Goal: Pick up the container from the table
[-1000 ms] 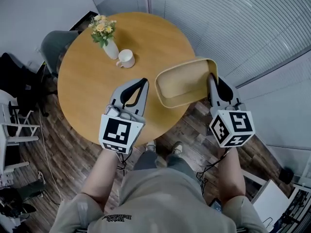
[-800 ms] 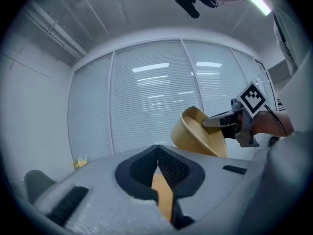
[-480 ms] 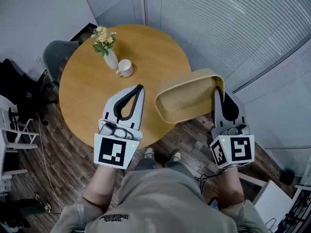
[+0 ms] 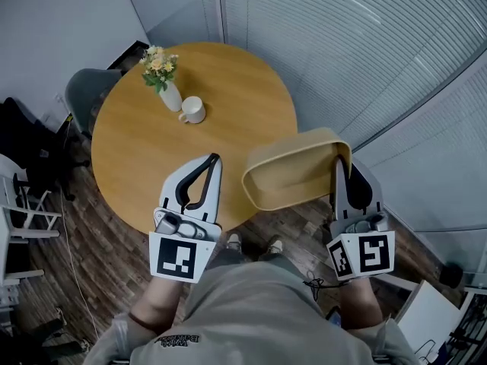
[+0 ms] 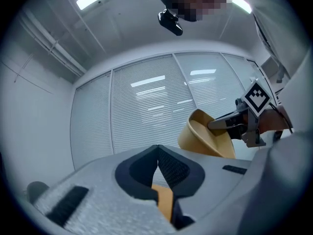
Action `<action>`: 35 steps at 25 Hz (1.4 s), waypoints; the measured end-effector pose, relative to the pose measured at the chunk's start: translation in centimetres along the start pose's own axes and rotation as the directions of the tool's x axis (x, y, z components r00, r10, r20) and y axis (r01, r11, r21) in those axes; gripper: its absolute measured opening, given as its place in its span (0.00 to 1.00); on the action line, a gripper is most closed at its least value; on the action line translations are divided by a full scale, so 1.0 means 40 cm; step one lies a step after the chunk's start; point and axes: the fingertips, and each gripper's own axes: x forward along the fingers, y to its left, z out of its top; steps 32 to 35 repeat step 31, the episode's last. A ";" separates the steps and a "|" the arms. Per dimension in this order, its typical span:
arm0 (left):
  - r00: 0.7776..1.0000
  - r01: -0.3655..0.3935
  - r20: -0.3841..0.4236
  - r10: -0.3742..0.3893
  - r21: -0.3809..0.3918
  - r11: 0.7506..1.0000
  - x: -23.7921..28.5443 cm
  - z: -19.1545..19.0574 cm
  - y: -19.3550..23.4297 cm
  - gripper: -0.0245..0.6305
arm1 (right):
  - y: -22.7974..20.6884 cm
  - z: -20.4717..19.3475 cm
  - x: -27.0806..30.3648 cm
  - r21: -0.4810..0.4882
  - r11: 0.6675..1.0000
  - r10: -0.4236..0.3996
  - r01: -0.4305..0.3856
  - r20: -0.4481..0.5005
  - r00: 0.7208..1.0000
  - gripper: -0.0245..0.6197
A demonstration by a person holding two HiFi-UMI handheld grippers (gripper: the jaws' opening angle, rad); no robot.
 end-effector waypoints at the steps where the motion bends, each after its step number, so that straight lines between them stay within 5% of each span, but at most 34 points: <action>1: 1.000 0.006 0.004 -0.006 -0.002 1.000 -0.004 -0.002 -0.007 0.07 | 0.001 0.002 -0.003 0.005 1.000 -0.002 0.002 0.008 1.000 0.09; 8: 0.998 0.044 -0.034 -0.044 -0.002 0.999 0.002 -0.022 -0.034 0.07 | 0.022 0.007 -0.006 -0.068 0.997 0.022 -0.018 0.049 0.999 0.09; 17: 0.999 0.030 -0.043 -0.034 -0.074 0.997 0.002 -0.042 -0.018 0.07 | 0.021 -0.028 0.008 -0.054 0.998 0.030 -0.029 0.017 0.999 0.09; 35: 0.996 0.055 -0.072 -0.059 -0.055 0.997 0.019 -0.059 -0.041 0.07 | 0.010 -0.045 0.009 -0.053 0.998 0.032 -0.032 -0.004 0.999 0.09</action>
